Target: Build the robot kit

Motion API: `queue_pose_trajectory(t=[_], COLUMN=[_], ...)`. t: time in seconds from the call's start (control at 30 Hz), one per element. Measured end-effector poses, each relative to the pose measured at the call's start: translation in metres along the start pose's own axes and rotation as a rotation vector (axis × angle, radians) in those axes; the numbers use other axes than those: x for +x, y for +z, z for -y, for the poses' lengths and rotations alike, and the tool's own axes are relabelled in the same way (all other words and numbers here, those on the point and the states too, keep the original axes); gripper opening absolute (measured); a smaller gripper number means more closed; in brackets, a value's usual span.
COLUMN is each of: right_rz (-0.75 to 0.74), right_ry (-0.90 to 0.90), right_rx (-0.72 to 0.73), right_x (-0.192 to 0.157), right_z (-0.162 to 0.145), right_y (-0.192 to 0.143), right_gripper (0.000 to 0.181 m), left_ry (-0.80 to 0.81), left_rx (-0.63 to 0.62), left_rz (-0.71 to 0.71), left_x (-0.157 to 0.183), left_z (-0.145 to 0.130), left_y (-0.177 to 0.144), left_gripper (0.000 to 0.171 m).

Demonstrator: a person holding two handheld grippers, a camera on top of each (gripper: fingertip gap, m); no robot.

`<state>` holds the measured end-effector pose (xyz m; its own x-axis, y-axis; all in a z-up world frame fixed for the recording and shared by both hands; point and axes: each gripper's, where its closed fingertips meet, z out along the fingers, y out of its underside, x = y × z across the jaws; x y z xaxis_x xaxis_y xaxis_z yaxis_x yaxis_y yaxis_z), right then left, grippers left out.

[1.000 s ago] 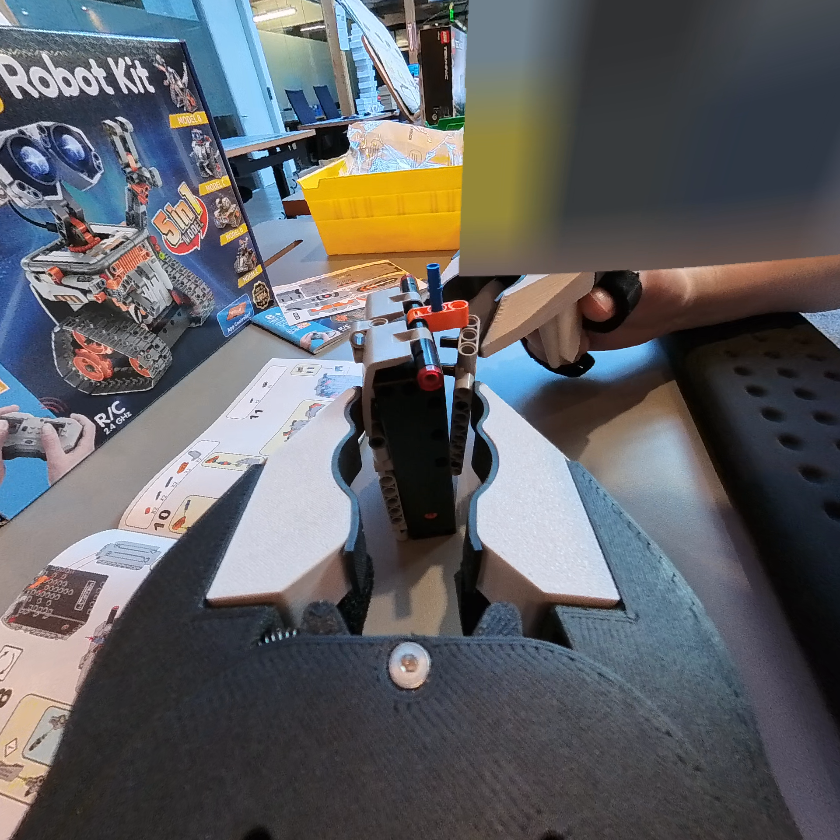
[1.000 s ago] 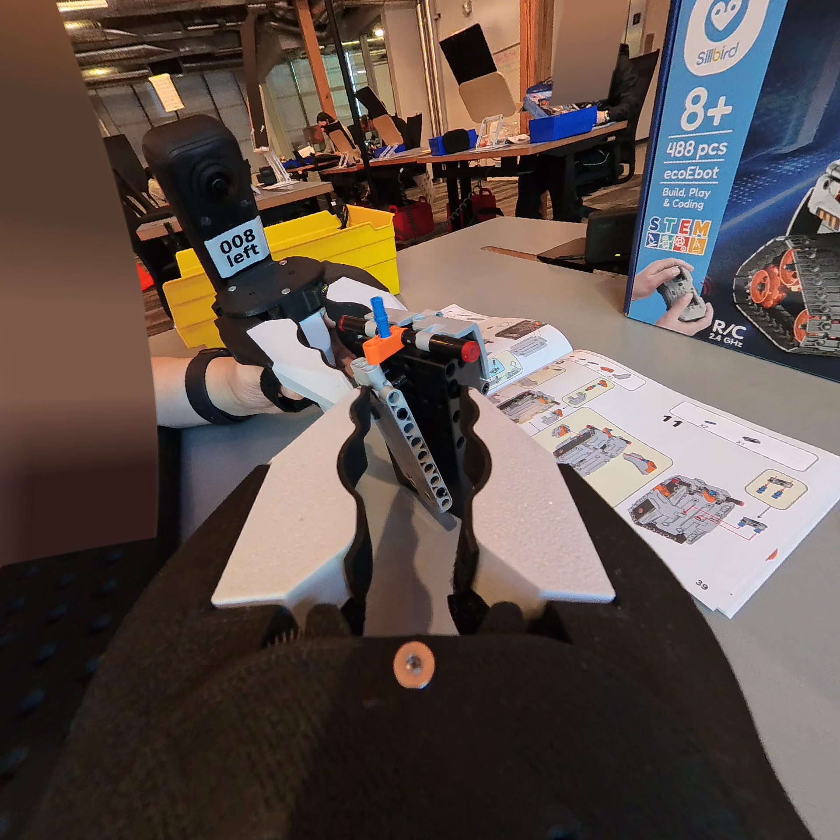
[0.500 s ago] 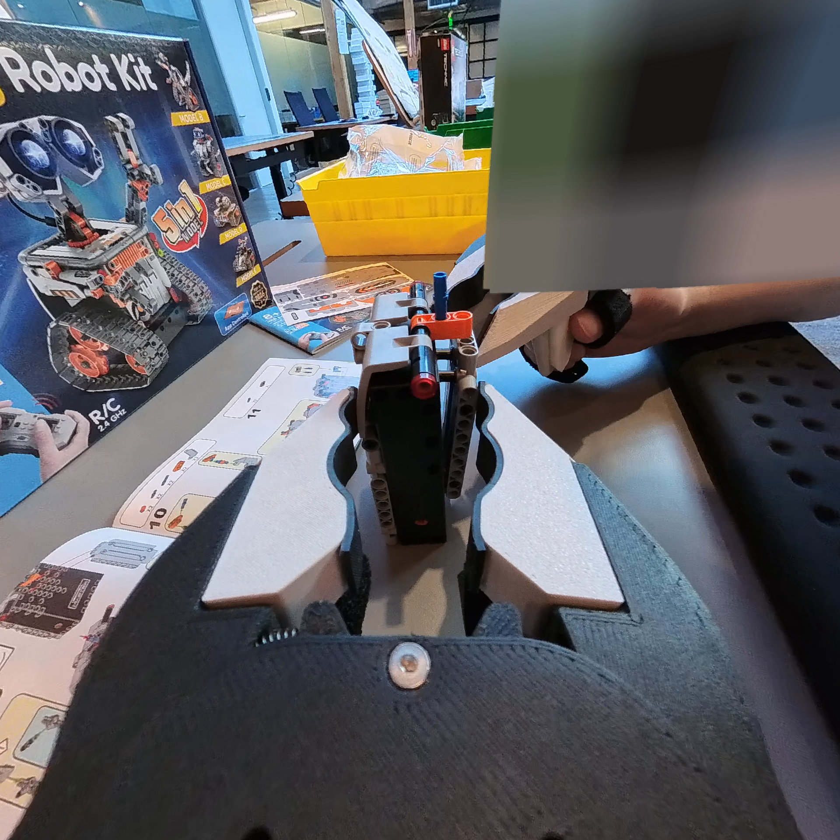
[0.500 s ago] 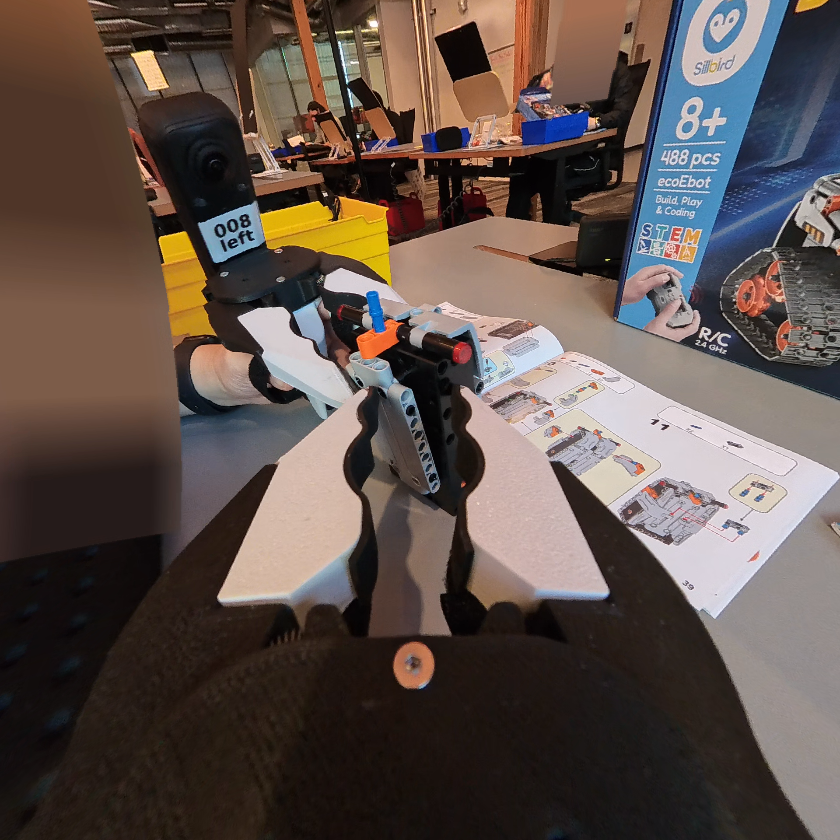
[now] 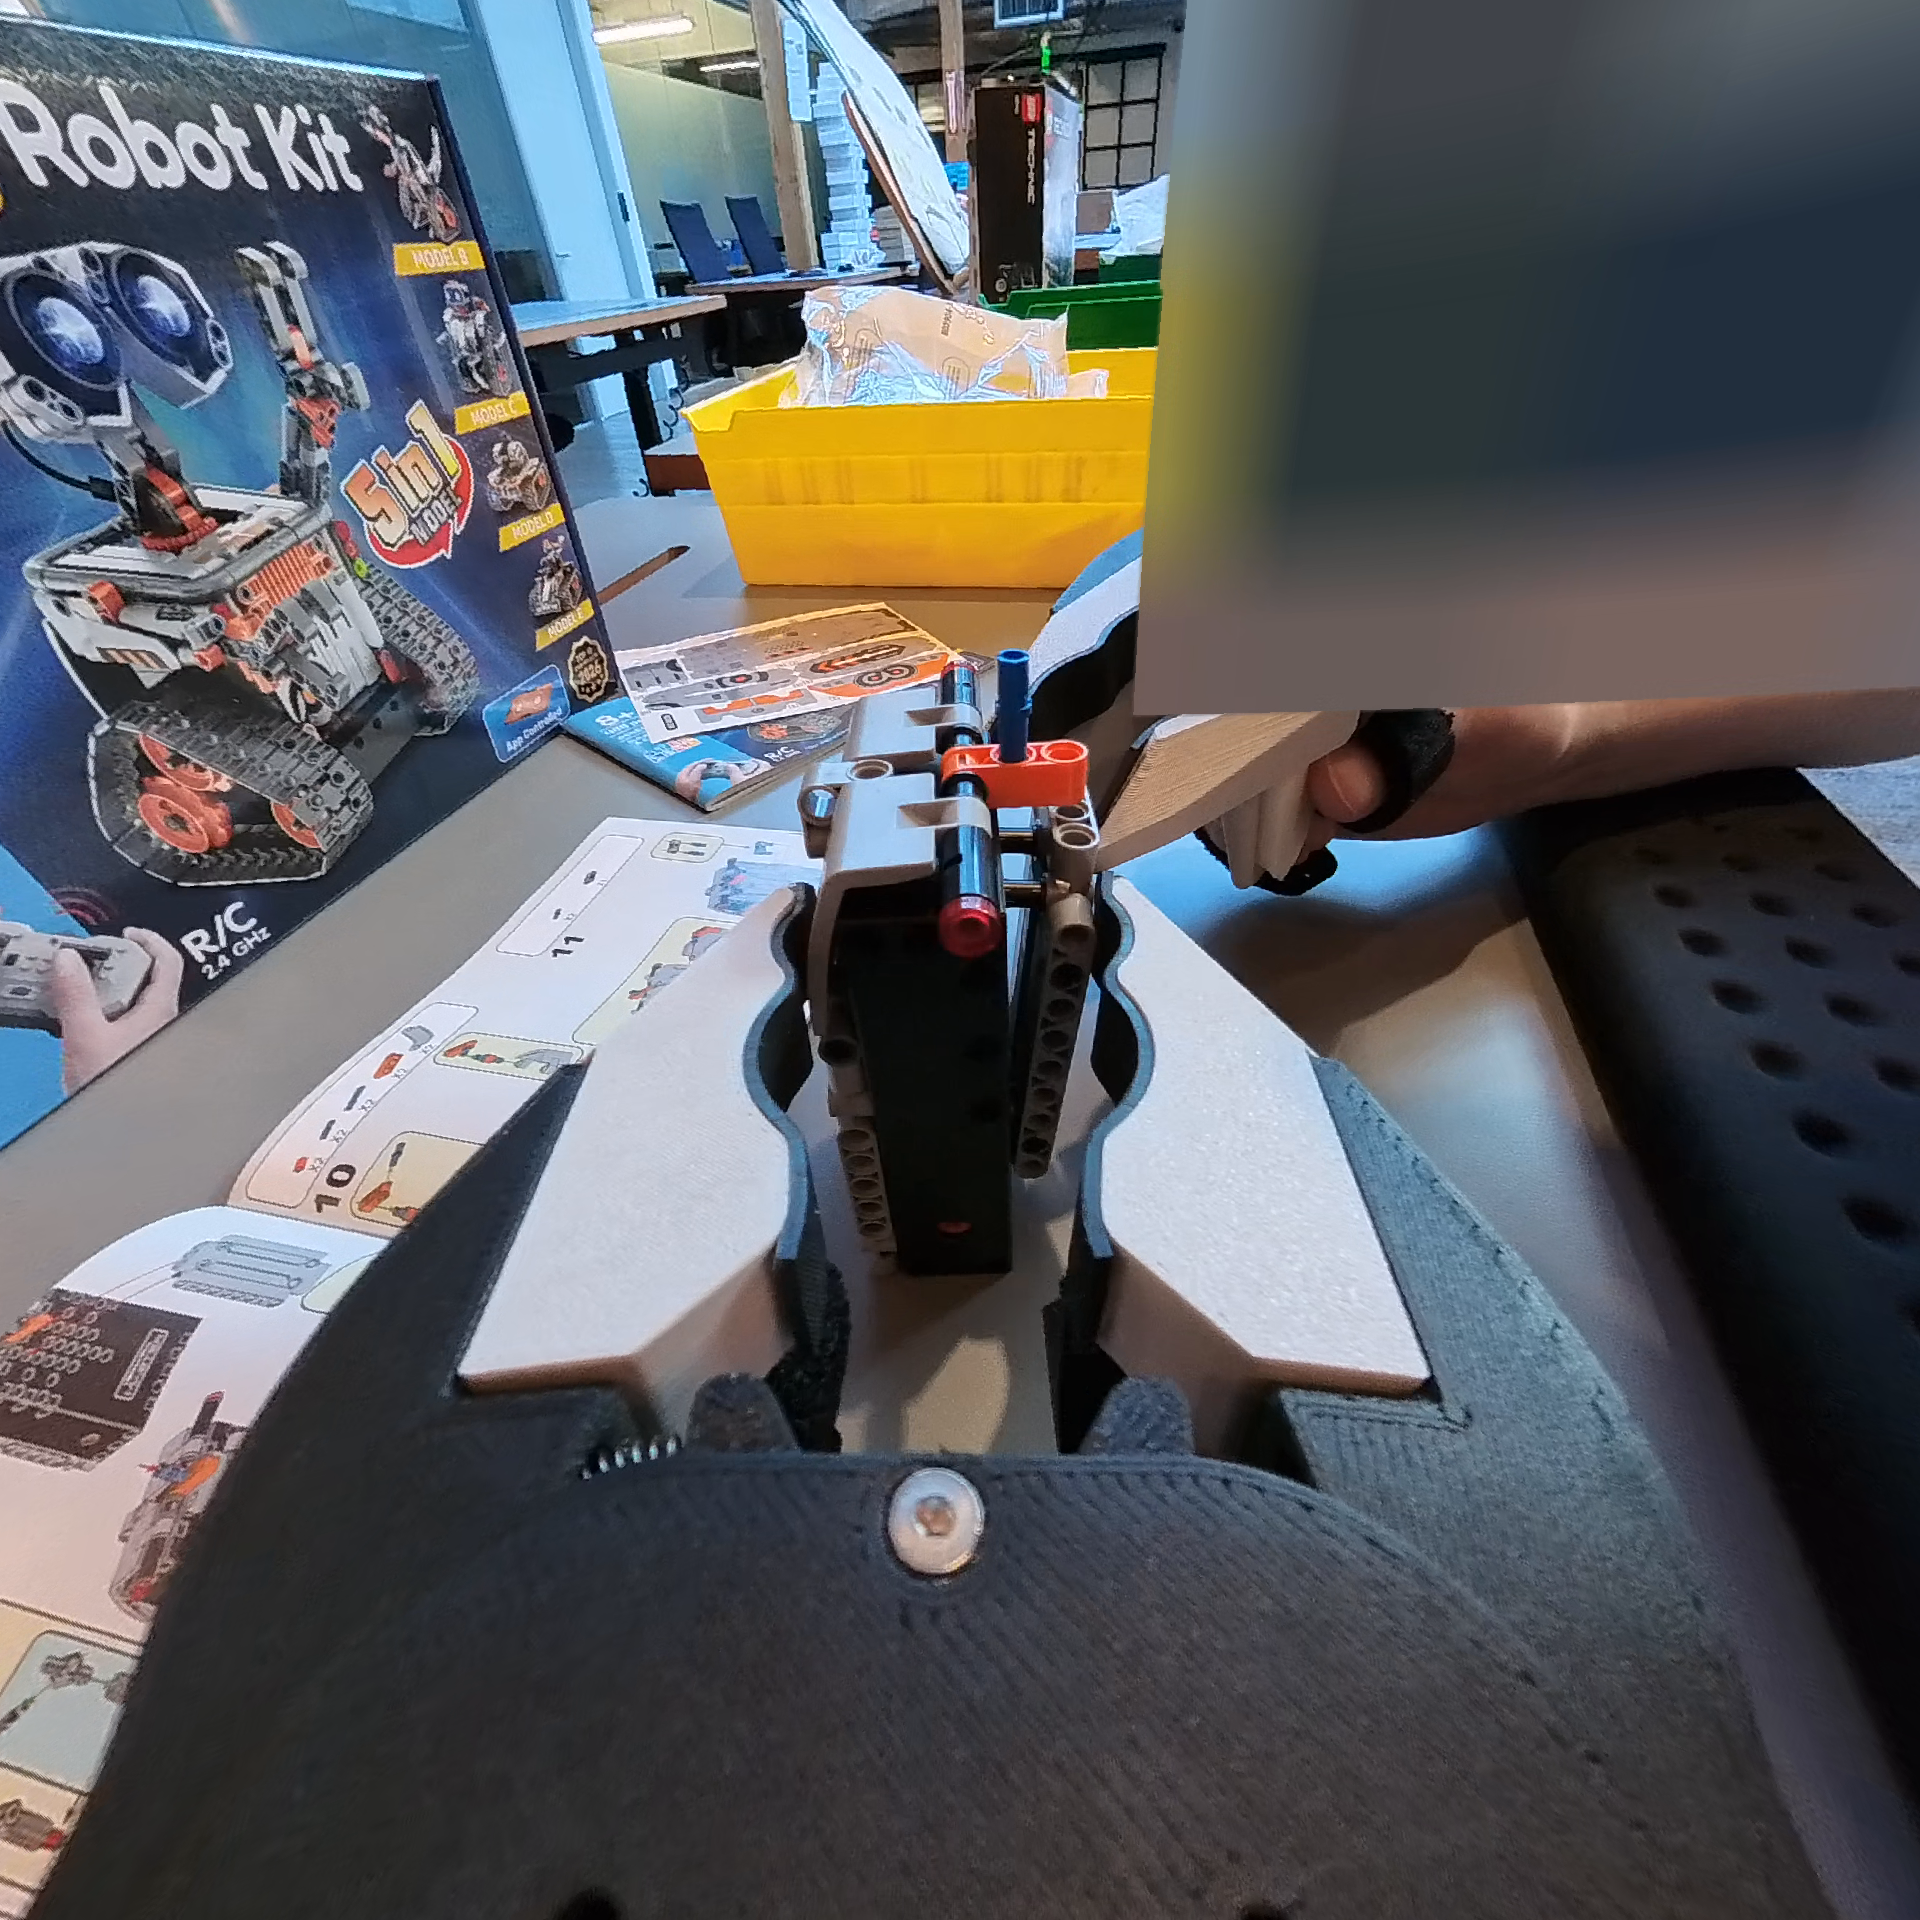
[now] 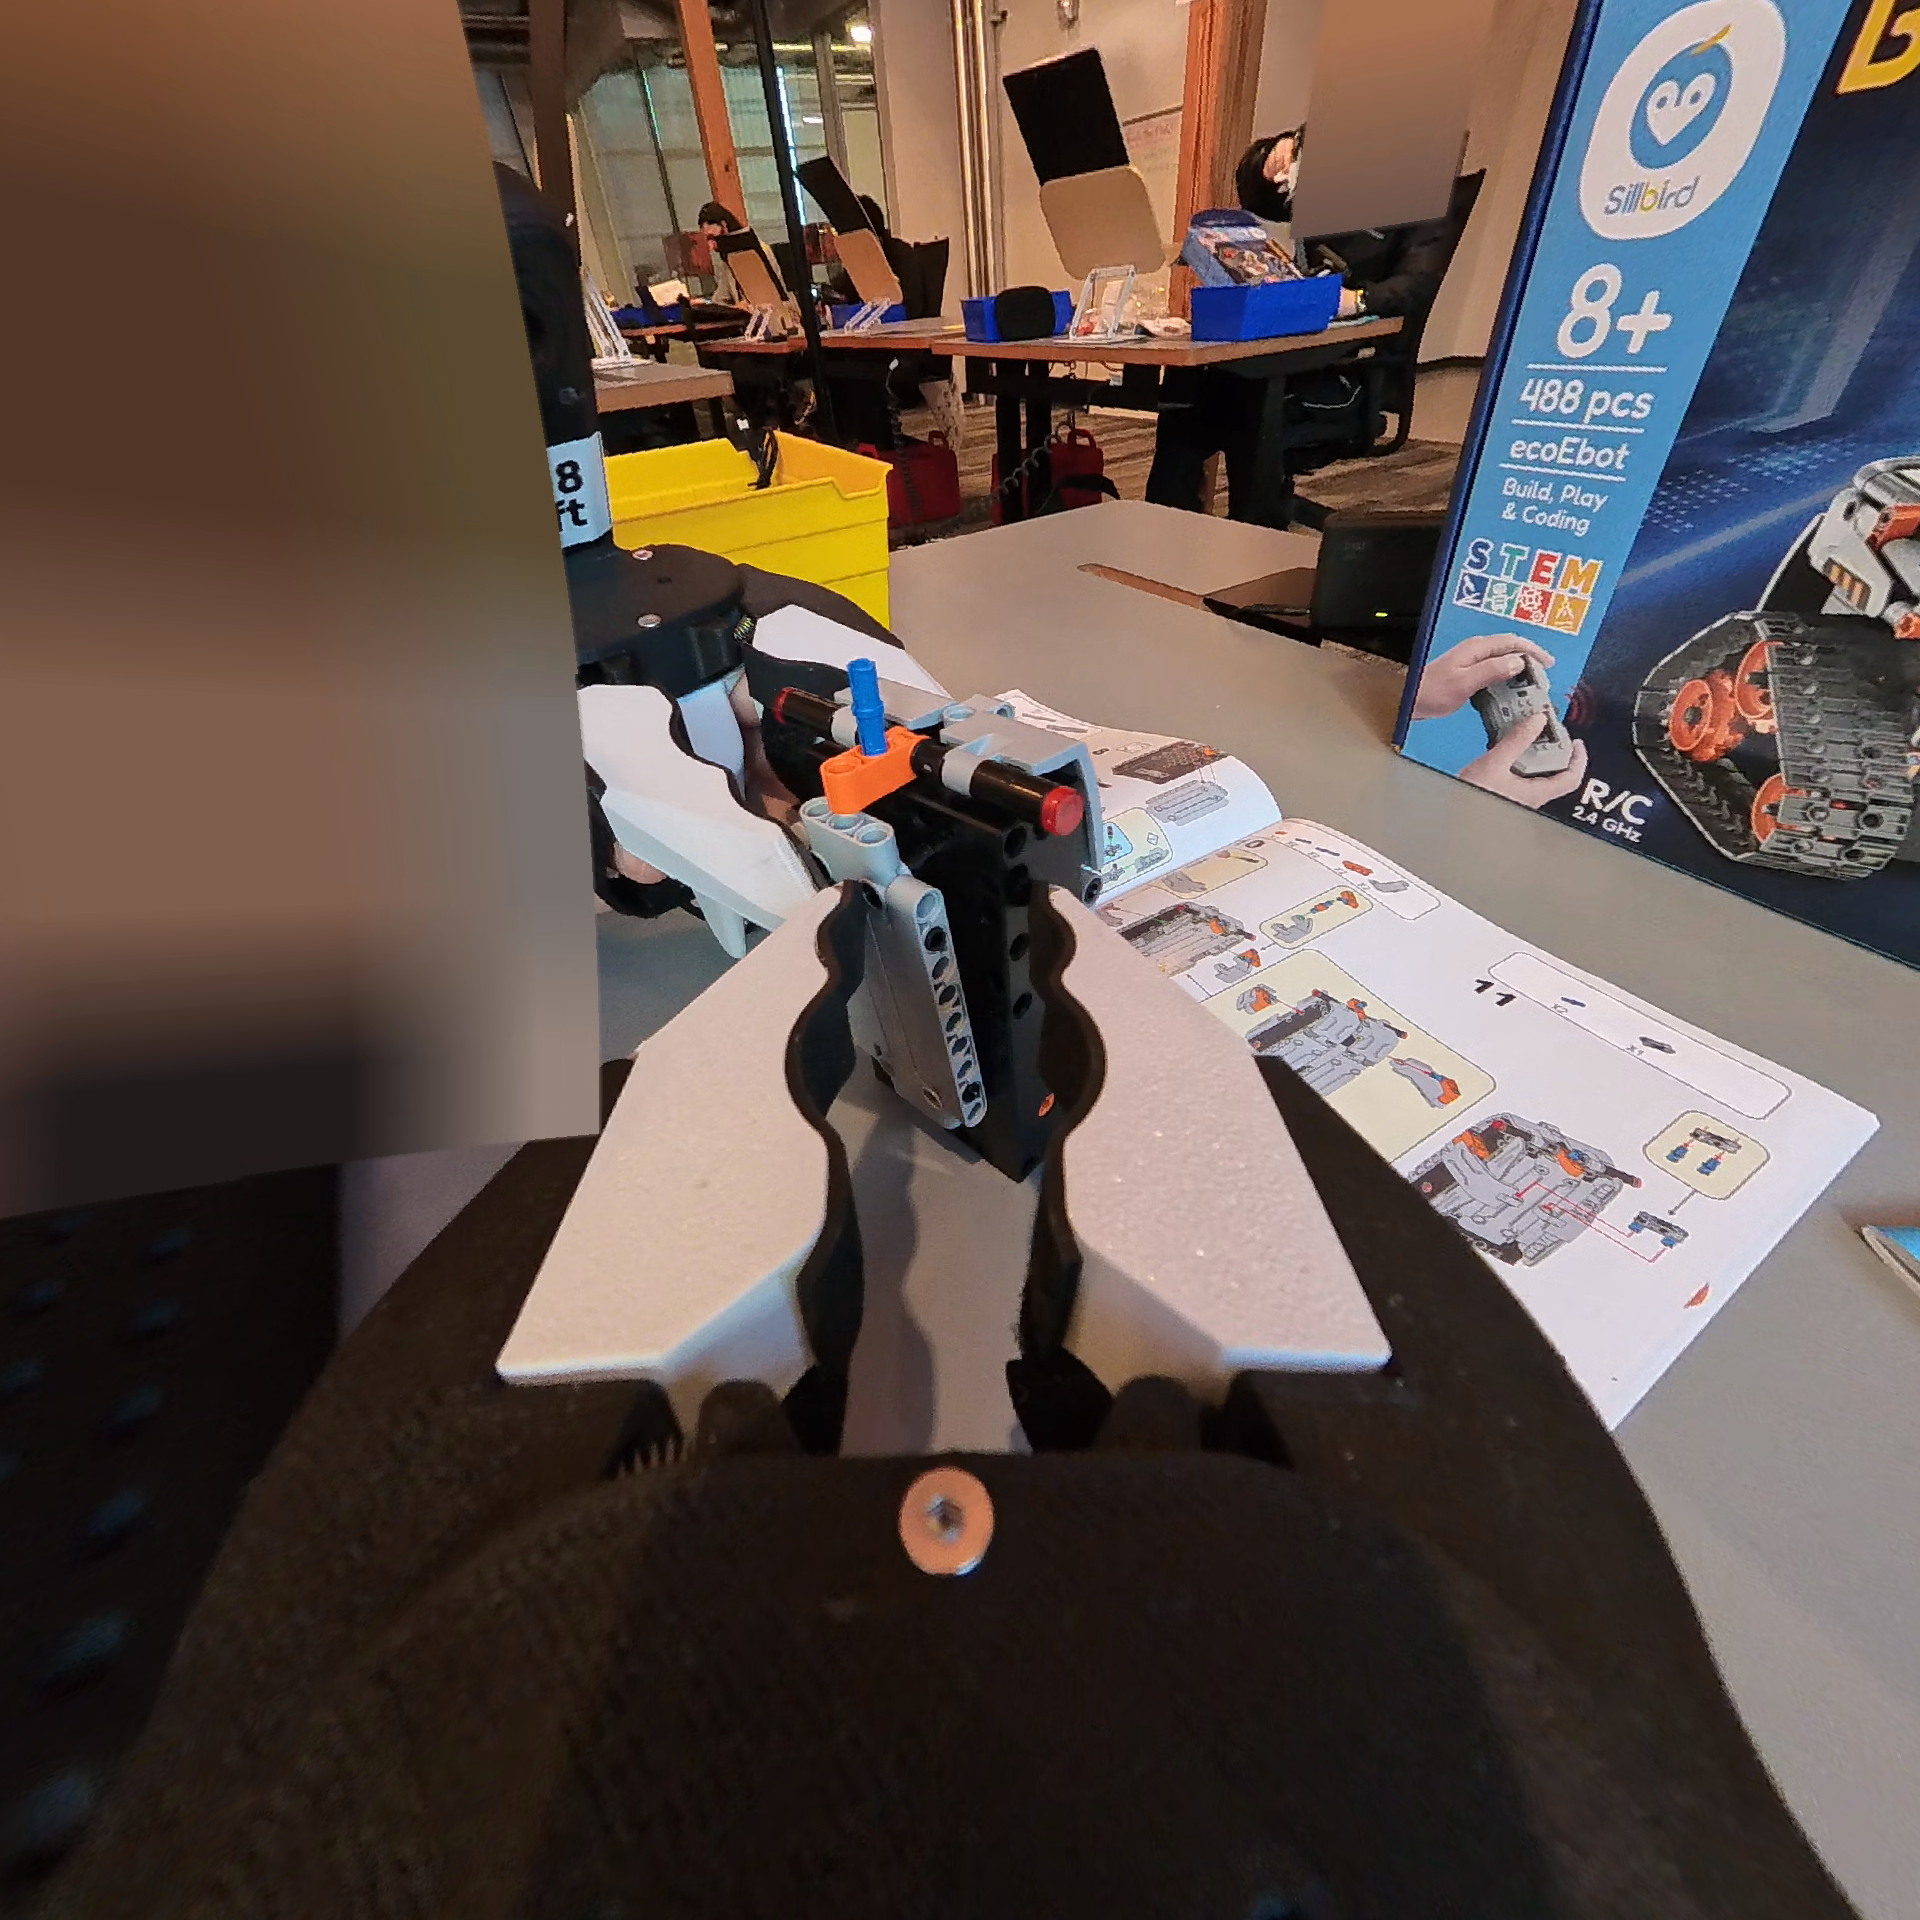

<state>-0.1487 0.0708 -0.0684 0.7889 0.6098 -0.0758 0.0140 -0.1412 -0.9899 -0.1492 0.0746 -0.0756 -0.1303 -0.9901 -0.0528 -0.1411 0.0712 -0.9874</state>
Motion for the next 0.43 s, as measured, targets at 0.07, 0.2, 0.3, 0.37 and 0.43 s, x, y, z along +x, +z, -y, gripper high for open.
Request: queue_pose_trajectory(t=[0.07, 0.2, 0.3, 0.37, 0.43], right_rz=[0.001, 0.019, 0.037, 0.035, 0.040], right_ry=[-0.001, 0.020, 0.040, 0.010, 0.000], right_rx=[0.000, 0.001, -0.016, -0.023, -0.025], right_x=[0.0002, 0.0010, 0.0026, 0.0025, 0.0022], right_z=[0.0001, 0.0001, 0.0009, 0.0008, 0.0006], right_y=[0.0000, -0.0002, -0.0002, -0.0002, -0.0004], right_gripper=[0.031, 0.032, 0.036, 0.035, 0.034], left_ry=[0.004, 0.021, 0.013, 0.019, 0.026], left_rx=[0.001, 0.001, 0.005, 0.004, 0.004], left_rz=[0.005, 0.020, 0.019, 0.022, 0.025], left_x=[-0.0001, -0.0008, -0.0022, -0.0023, -0.0020], left_z=[0.0000, -0.0001, 0.0005, 0.0003, 0.0003], left_y=[0.0000, 0.0005, 0.0008, 0.0011, 0.0008], left_gripper=[0.050, 0.050, 0.048, 0.047, 0.047])
